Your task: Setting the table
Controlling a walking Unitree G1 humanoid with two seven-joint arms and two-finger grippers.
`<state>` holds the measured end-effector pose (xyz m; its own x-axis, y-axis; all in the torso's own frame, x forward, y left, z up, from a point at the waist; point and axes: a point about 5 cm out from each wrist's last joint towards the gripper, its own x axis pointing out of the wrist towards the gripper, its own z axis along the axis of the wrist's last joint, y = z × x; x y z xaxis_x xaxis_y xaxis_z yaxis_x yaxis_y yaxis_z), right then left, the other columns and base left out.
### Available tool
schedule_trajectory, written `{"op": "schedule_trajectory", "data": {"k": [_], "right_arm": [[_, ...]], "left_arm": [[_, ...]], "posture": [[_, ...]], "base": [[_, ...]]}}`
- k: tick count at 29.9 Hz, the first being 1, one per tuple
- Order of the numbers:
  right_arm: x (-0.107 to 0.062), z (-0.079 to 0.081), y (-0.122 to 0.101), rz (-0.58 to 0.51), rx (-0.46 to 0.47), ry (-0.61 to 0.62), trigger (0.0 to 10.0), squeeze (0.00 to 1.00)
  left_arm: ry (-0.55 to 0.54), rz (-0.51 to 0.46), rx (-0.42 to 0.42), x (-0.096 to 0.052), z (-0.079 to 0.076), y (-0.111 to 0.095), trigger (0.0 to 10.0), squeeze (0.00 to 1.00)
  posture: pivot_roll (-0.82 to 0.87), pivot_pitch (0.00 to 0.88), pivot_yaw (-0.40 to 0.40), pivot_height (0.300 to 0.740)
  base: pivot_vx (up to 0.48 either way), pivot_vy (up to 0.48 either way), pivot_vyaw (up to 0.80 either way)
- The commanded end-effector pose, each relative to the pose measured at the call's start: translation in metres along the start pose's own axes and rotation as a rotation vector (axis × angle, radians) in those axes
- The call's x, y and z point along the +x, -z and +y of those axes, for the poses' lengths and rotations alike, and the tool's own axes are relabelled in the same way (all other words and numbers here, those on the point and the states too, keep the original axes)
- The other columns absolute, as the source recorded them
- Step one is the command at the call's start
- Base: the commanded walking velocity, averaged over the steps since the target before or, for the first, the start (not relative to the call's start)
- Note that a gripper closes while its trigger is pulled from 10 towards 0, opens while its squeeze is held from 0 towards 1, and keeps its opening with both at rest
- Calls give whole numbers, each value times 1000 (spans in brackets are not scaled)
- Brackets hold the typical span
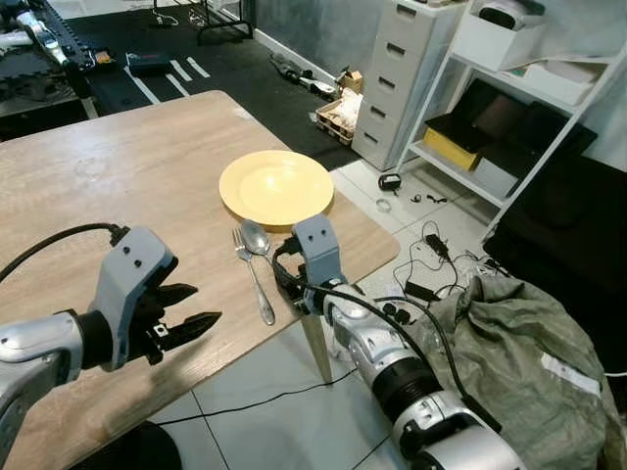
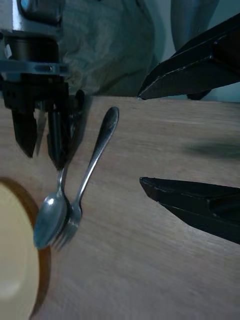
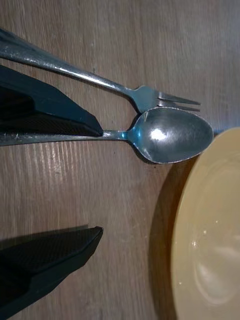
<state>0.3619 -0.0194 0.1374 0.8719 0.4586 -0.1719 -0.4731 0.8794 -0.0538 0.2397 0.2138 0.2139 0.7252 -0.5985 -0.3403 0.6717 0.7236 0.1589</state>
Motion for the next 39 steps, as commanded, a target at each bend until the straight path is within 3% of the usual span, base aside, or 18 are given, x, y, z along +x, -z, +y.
{"op": "schedule_trajectory", "data": {"k": [1,6,13,25,26,27,28,29,39], "right_arm": [[2,14,3,22,21,-28,10000,0],[1,29,-16,-100,26,-111,10000,0],[0,39,-12,-99,14,-146,10000,0],[-2,41,29,87,-55,-105,10000,0],[-2,40,33,112,-65,-99,9529,0],[-2,39,37,132,-63,-89,4784,0],[-2,38,38,144,-62,-82,4784,0],[-3,38,39,149,-60,-79,0,0],[0,31,33,176,-61,-96,0,0]], "left_arm": [[1,4,7,-7,-1,-3,10000,0],[0,33,24,-29,-6,-2,10000,0],[-11,35,20,-31,-8,-1,10000,0],[-11,17,-2,-26,-14,-1,10000,0],[-12,16,-4,-26,-14,-1,10000,0],[-14,16,-5,-26,-15,-1,10000,0],[-15,16,-7,-26,-15,-1,10000,0],[-17,16,-8,-26,-15,-1,10000,0],[-28,20,-23,-25,-16,2,10000,0]], "posture": [[193,84,1,740],[206,88,0,740],[214,92,-4,740],[213,96,-9,740],[216,98,-10,740],[216,98,-12,740],[216,98,-12,740],[216,98,-13,740],[204,103,-28,740]], "base": [[0,0,0],[0,0,0],[0,0,0],[0,0,0],[0,0,0],[0,0,0],[0,0,0],[0,0,0],[0,0,0]]}}
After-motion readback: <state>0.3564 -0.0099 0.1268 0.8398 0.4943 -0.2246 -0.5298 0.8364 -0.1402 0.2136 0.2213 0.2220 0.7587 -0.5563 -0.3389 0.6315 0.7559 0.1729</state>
